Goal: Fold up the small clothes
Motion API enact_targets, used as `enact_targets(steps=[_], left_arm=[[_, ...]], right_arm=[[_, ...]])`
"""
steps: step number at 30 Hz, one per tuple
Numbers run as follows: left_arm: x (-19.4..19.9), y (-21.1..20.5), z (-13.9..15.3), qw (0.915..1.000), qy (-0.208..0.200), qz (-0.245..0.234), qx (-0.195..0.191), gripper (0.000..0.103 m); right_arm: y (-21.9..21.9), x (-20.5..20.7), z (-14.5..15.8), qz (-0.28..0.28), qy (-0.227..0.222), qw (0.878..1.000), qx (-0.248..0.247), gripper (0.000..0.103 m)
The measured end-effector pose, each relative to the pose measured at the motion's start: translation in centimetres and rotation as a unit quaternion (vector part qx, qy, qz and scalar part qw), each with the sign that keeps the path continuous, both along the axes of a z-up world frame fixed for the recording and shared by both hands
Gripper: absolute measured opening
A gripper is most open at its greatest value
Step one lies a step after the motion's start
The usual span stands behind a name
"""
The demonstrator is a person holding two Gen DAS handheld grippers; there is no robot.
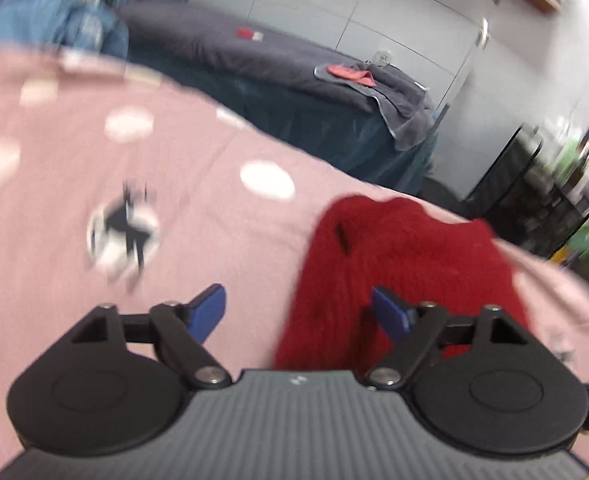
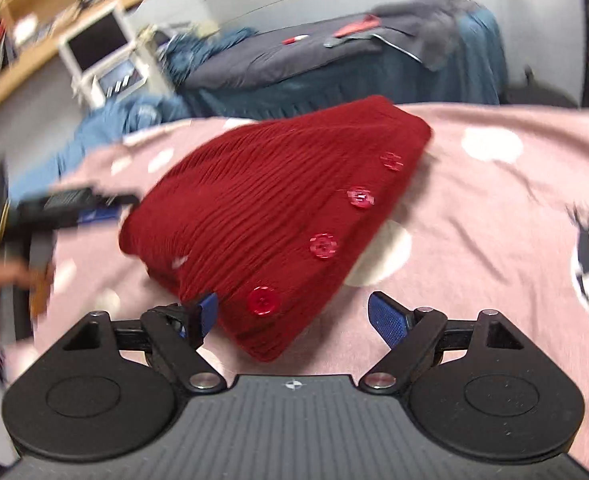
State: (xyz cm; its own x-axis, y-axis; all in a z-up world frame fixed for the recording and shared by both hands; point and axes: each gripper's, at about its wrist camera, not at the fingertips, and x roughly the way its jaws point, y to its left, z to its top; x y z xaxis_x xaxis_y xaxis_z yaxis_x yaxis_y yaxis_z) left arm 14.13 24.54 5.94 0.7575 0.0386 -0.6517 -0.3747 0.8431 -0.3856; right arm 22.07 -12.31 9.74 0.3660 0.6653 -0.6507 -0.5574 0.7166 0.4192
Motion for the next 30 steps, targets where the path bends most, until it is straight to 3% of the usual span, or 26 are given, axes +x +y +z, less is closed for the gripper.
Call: enact_targets(steps=[3, 5, 8, 11, 15, 19, 24, 28, 30], left_arm=[[-2.4, -1.0, -1.2, 0.9972, 0.0, -0.004, -0.074, 0.092], [-3.2, -1.8, -2.8, 0.9902, -0.001, -0.007, -0.139, 0.094], [-3.2, -2.2, -6.3, 0.9699, 0.0, 0.013, -0.243, 0.095], [-2.6, -2.3, -8.7, 0.9523, -0.007, 0.056, -0.3, 0.096], [-1.5, -2.0, -9.5, 0.9441, -0.05, 0.092, -0.312, 0.103], [0.2, -2.0, -10.1, 0.9366, -0.06, 0.105, -0.329, 0.103], [2.6, -2.0, -10.5, 0.9386, -0.064, 0.092, -0.326, 0.103], [4.6, -2.5, -10.4, 0.9505, -0.058, 0.074, -0.296, 0.103], [5.1, -2.6, -10.3, 0.952, -0.062, 0.075, -0.29, 0.103]], right_arm=[[-1.2, 0.3, -0.7, -0.028, 0.05, 0.997, 0.047, 0.103], [-2.0, 1.0, -1.6, -0.057, 0.099, 0.988, 0.102, 0.103], [-3.1, 1.5, -3.3, -0.101, 0.179, 0.963, 0.174, 0.103], [-3.2, 2.3, -4.7, -0.131, 0.22, 0.943, 0.211, 0.103], [-2.8, 4.1, -6.4, -0.162, 0.262, 0.919, 0.245, 0.103], [-2.3, 6.0, -7.3, -0.161, 0.279, 0.905, 0.277, 0.103], [-0.2, 7.9, -7.0, -0.155, 0.264, 0.917, 0.255, 0.103], [1.1, 8.5, -6.8, -0.15, 0.241, 0.931, 0.228, 0.103], [1.5, 8.4, -6.7, -0.149, 0.229, 0.937, 0.218, 0.103]])
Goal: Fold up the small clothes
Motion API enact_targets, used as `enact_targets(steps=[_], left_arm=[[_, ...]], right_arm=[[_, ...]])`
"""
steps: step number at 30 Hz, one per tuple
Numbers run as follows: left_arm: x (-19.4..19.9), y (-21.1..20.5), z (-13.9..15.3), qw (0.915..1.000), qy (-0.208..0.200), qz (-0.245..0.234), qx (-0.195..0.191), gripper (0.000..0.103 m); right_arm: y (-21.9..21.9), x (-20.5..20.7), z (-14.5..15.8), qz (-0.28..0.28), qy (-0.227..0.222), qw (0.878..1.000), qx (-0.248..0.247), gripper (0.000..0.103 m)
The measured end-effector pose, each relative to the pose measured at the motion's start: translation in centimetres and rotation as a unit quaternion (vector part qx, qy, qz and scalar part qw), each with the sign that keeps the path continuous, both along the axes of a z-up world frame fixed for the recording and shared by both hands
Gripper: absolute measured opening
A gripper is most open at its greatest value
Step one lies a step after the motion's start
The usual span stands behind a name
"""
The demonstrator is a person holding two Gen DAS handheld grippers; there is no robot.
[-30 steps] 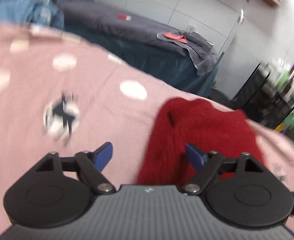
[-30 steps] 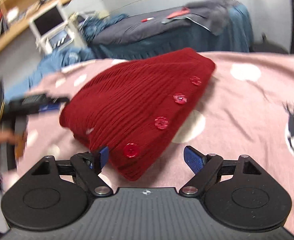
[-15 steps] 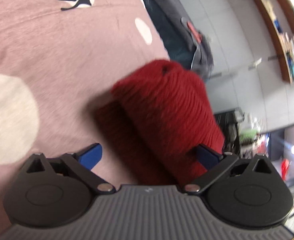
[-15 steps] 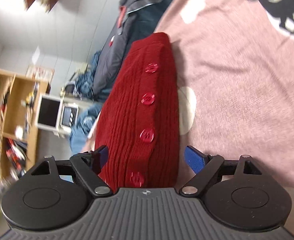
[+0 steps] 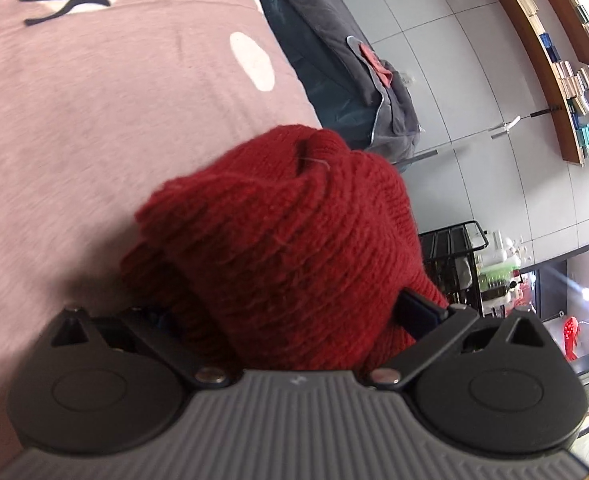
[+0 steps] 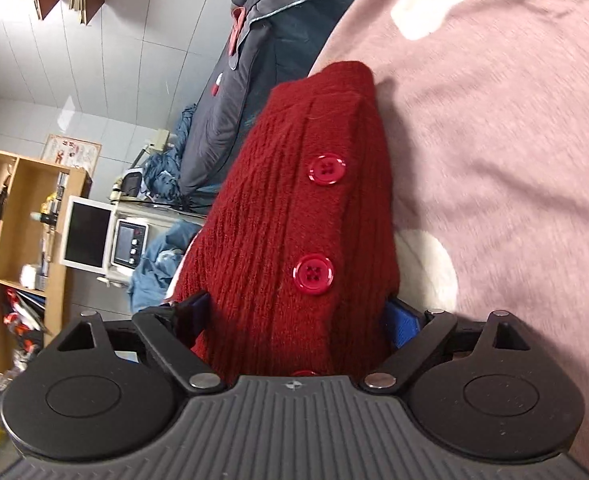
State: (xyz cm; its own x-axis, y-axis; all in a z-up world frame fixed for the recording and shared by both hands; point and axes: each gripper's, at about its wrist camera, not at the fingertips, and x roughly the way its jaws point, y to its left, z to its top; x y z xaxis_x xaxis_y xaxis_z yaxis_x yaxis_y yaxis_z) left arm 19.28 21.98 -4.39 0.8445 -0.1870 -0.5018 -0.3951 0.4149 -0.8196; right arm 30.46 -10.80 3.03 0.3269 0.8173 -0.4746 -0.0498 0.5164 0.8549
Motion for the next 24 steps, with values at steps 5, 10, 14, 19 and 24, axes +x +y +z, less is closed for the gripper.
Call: enact_targets(steps=[5, 10, 14, 19, 24], left_arm=[[0.6, -0.1, -0.2, 0.9999, 0.0, 0.005, -0.009, 0.069], [-0.7, -0.2, 1.9, 0.9993, -0.003, -0.012, 0.034, 0.058], [-4.2, 1.0, 5.4, 0.9972, -0.026, 0.006, 0.069, 0.058], [-13.0, 3.6, 10.7, 0.9887, -0.057, 0.068, 0.121, 0.058], [-23.3, 7.4, 11.5, 0.9823, -0.057, 0.148, 0.1, 0.059]], right_arm=[[0.1, -0.4, 0.1, -0.001, -0.027, 0.999, -0.031, 0.103], [1.3, -2.2, 2.8, 0.02, -0.085, 0.994, -0.068, 0.098], [3.2, -4.7, 6.0, 0.05, -0.125, 0.99, -0.038, 0.097], [8.0, -8.2, 8.4, 0.119, -0.136, 0.983, 0.02, 0.097], [15.0, -12.7, 8.9, 0.201, -0.143, 0.968, 0.042, 0.097]])
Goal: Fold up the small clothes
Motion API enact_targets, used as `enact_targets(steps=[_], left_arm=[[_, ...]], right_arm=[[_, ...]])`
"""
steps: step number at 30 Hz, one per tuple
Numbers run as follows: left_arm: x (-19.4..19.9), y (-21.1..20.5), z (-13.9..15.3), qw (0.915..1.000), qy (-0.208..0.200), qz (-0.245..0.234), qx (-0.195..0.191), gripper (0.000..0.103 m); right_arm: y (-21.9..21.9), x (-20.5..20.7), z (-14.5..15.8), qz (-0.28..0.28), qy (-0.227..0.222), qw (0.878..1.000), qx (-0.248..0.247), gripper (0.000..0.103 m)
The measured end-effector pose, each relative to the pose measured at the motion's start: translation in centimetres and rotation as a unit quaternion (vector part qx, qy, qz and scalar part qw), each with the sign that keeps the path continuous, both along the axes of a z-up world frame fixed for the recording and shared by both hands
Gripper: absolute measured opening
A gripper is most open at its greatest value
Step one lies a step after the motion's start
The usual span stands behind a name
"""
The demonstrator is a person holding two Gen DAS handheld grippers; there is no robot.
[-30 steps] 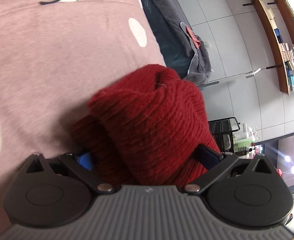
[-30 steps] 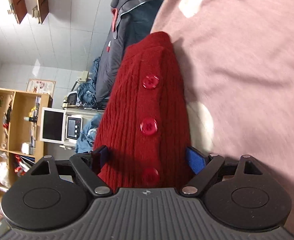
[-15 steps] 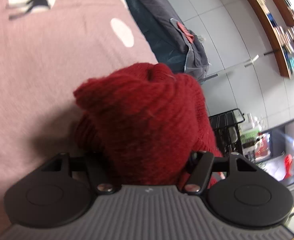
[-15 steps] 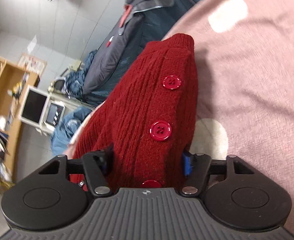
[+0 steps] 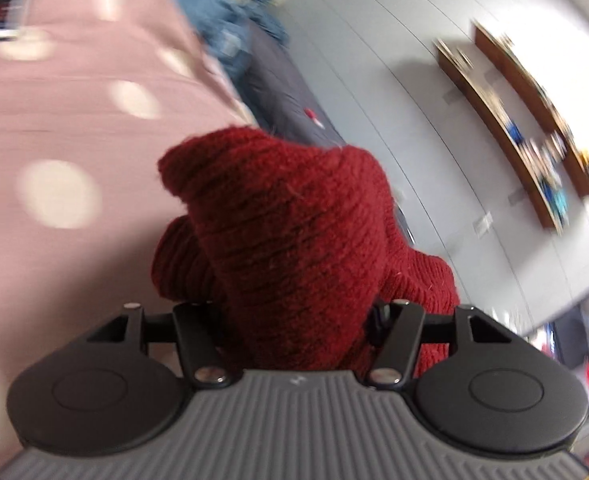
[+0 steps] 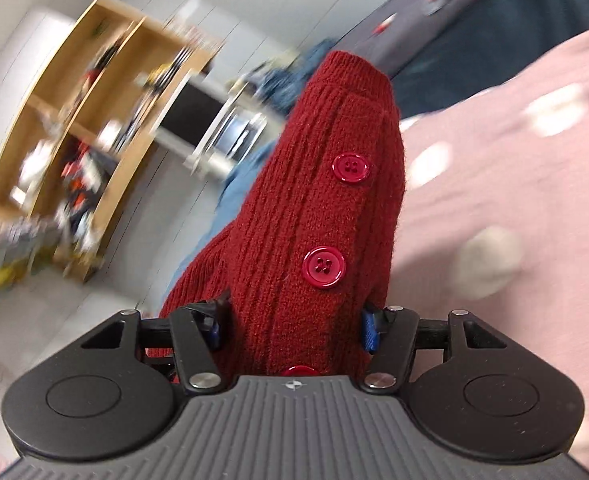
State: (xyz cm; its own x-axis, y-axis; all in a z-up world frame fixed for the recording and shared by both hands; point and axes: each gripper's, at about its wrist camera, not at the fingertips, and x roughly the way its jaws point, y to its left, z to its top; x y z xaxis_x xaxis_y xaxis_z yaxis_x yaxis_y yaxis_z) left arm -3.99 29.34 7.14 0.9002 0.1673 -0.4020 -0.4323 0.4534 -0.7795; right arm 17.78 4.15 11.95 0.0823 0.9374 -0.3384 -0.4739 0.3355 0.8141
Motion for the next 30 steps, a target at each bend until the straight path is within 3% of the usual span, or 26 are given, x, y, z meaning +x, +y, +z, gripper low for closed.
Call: enact_targets(steps=[8, 10, 12, 14, 17, 20, 23, 25, 26, 30], left_arm=[[-10.9, 3.9, -3.5, 0.9941, 0.045, 0.096, -0.021, 0.059], [-12.0, 5.0, -4.4, 0.9935, 0.06, 0.095, -0.017, 0.06], [-12.9, 5.7, -5.9, 0.9929, 0.07, 0.09, -0.037, 0.06], [-13.2, 5.7, -7.3, 0.9935, 0.062, 0.086, -0.04, 0.065], [-13.1, 5.6, -8.3, 0.9939, 0.049, 0.088, -0.046, 0.07], [-12.9, 5.6, -8.7, 0.9934, 0.052, 0.087, -0.054, 0.077], [-12.9, 5.3, -8.2, 0.9918, 0.065, 0.087, -0.067, 0.089], [-12.9, 4.9, -7.3, 0.9894, 0.093, 0.081, -0.076, 0.103], [-13.0, 4.5, -6.4, 0.9876, 0.114, 0.077, -0.075, 0.103], [-12.4, 2.0, -2.0, 0.9794, 0.2, 0.025, -0.01, 0.103]], right_arm=[[7.3, -5.2, -6.0, 0.072, 0.046, 0.996, -0.016, 0.097], [7.7, -6.0, -7.3, 0.076, 0.062, 0.995, -0.027, 0.097], [7.4, -6.6, -8.7, 0.07, 0.07, 0.994, -0.043, 0.098], [6.7, -6.5, -9.6, 0.062, 0.074, 0.994, -0.042, 0.1], [5.8, -6.1, -9.8, 0.058, 0.1, 0.992, -0.041, 0.103], [6.0, -6.0, -8.4, 0.061, 0.095, 0.992, -0.061, 0.103], [6.6, -6.3, -6.7, 0.072, 0.07, 0.991, -0.092, 0.103], [6.4, -6.6, -5.4, 0.088, 0.03, 0.989, -0.116, 0.103], [6.2, -6.8, -4.2, 0.093, 0.001, 0.987, -0.13, 0.103], [5.7, -7.9, 0.3, 0.142, -0.113, 0.968, -0.175, 0.103]])
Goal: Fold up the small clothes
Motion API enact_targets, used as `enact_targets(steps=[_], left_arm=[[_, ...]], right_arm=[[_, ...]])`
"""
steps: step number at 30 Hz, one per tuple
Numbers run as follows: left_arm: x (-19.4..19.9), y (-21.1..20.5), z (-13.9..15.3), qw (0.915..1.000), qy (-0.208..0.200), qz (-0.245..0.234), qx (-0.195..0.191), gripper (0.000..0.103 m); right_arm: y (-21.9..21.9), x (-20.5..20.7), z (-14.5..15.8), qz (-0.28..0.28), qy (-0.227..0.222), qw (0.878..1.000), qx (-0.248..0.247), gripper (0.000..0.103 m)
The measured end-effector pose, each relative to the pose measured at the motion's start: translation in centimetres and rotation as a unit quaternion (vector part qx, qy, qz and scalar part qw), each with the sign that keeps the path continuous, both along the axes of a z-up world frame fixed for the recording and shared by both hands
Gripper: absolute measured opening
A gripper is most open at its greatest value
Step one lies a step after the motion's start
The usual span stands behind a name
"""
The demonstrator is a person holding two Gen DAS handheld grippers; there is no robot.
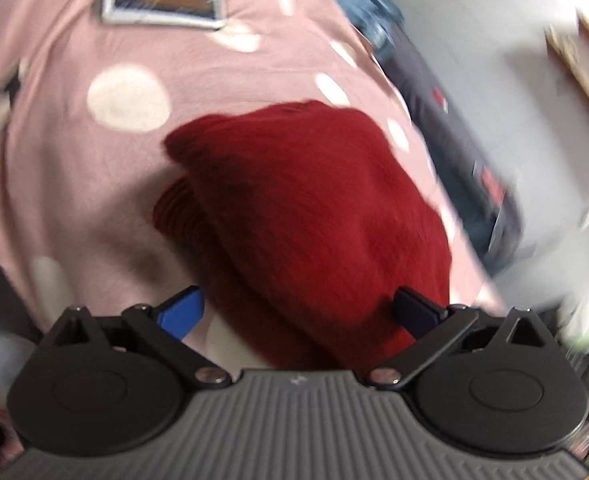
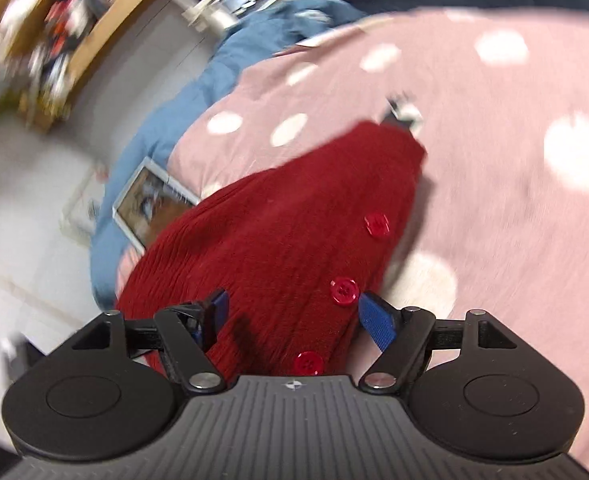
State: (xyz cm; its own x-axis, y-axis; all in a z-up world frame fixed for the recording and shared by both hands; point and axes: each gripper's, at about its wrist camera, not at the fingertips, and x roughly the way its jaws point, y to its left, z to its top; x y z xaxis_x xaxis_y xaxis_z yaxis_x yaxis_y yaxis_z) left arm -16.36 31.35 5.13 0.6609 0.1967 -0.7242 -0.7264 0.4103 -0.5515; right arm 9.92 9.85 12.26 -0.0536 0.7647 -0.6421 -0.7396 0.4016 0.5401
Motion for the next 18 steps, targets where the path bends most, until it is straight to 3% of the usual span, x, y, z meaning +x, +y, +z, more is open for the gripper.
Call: enact_targets(steps=[2, 5, 9, 11, 14, 18], left_arm=[[1.0, -1.3, 1.7, 0.9977, 0.049, -0.043, 0.015, 0.103], [2.8, -3.9, 3.9, 0.987, 0.11, -0.111, 0.038, 0.103], [5.8, -7.0, 5.7, 0.9582, 0.181, -0.206, 0.083, 0.103], [6.9, -7.3, 5.8, 0.9464, 0.202, -0.236, 0.09, 0.103], [7.5, -7.1, 6.1, 0.9401, 0.214, -0.251, 0.088, 0.103], [7.8, -7.3, 6.3, 0.9248, 0.235, -0.287, 0.083, 0.103]], right_arm=[[0.1, -0.7, 2.3, 0.033, -0.052, 0.998, -0.029, 0.103], [0.3, -2.2, 5.1, 0.101, -0.11, 0.986, -0.068, 0.103], [1.5, -3.6, 7.0, 0.152, -0.173, 0.965, -0.123, 0.103], [2.5, -3.7, 7.1, 0.165, -0.194, 0.955, -0.155, 0.103], [3.5, -3.2, 6.9, 0.167, -0.202, 0.949, -0.177, 0.103], [5.6, -3.8, 6.2, 0.199, -0.21, 0.933, -0.212, 0.103]])
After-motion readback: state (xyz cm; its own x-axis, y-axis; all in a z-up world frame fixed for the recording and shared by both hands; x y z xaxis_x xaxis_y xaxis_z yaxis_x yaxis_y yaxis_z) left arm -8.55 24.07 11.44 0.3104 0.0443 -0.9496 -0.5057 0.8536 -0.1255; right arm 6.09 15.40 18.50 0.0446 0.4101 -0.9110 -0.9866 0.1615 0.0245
